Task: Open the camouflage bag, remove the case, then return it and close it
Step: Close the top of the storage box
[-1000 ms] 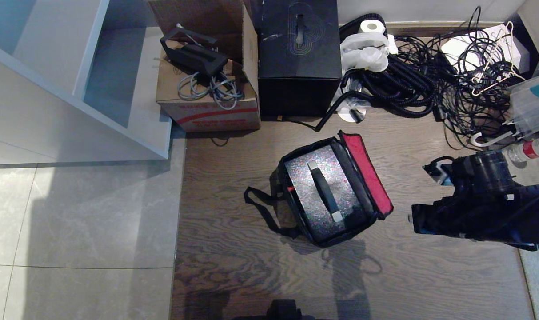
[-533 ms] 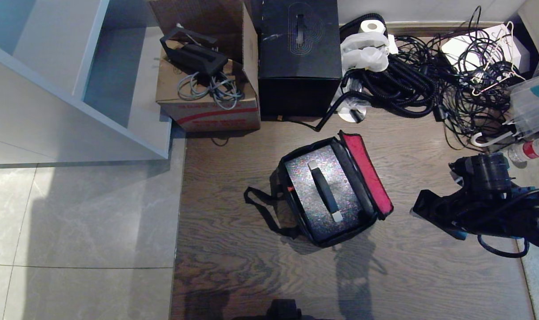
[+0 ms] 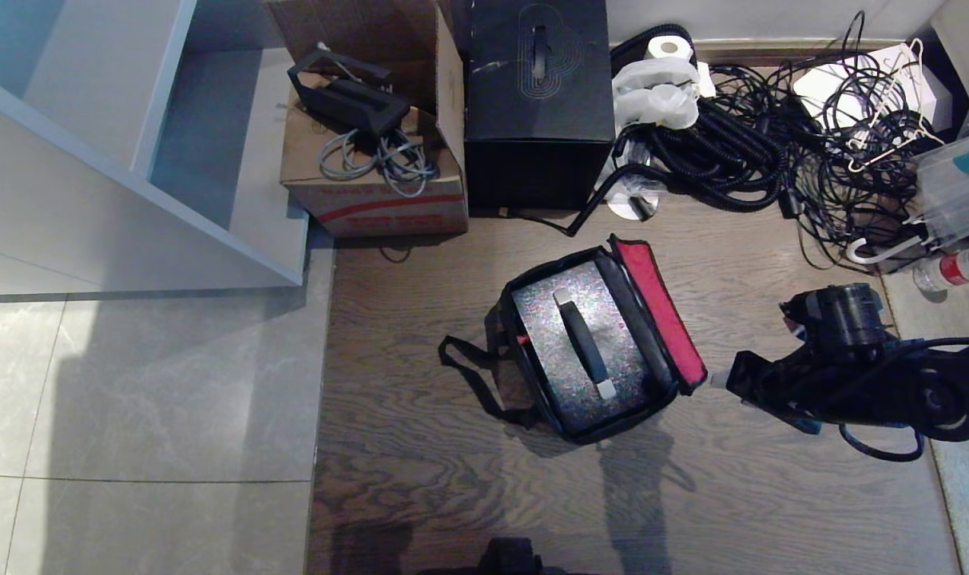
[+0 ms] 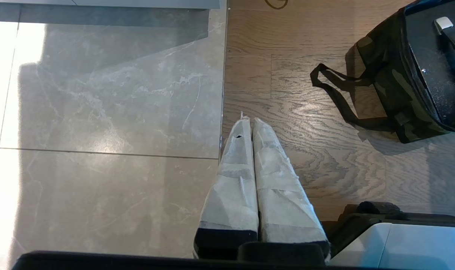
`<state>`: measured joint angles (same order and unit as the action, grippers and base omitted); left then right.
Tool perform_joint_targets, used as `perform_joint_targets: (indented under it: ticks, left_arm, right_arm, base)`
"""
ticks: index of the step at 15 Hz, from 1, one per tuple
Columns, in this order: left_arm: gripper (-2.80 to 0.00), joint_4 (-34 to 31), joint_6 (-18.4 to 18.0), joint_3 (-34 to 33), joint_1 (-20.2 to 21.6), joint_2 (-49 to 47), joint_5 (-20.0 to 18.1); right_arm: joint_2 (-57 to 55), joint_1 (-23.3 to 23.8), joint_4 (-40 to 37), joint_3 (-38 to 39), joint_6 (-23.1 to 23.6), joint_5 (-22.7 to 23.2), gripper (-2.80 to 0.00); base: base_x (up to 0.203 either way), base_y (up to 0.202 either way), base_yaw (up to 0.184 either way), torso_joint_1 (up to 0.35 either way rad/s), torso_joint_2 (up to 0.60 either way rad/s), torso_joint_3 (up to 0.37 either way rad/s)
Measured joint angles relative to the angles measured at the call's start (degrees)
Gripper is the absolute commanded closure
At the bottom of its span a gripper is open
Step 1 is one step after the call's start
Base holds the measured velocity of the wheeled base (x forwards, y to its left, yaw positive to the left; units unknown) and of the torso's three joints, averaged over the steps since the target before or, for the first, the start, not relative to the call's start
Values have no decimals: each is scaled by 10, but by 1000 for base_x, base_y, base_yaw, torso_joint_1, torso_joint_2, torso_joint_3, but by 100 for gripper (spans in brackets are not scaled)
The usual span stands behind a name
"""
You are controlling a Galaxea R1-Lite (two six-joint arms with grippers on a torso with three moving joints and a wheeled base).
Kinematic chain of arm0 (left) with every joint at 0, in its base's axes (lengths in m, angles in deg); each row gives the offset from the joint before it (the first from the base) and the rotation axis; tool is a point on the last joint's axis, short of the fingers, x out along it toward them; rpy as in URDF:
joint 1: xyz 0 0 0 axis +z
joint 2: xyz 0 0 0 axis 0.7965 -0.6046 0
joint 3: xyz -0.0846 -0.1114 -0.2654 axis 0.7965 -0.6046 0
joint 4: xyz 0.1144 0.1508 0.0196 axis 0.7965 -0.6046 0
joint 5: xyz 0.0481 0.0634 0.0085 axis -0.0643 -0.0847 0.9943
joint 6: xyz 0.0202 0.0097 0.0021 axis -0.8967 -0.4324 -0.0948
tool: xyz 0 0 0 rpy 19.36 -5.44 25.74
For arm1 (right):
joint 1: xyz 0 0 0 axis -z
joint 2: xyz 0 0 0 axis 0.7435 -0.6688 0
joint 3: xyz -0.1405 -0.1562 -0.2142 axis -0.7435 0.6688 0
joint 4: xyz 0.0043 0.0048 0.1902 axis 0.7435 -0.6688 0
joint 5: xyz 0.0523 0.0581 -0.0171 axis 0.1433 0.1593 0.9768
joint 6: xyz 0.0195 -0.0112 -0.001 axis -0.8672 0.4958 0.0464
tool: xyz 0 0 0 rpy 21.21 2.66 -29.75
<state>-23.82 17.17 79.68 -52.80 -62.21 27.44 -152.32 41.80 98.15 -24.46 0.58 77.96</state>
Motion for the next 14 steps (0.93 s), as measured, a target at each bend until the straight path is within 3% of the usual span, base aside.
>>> perform_joint_targets:
  ticks: [7,14]
  left_arm:
    - [0,0,0,0,0,0,0]
    - [0,0,0,0,0,0,0]
  right_arm:
    - [-121,-19,68,-121,117,-6,-280]
    - [-207,-24,75,-170,151,-13,-280]
  base:
    - [0,0,0,0,0,0]
    - [0,0,0,0,0,0]
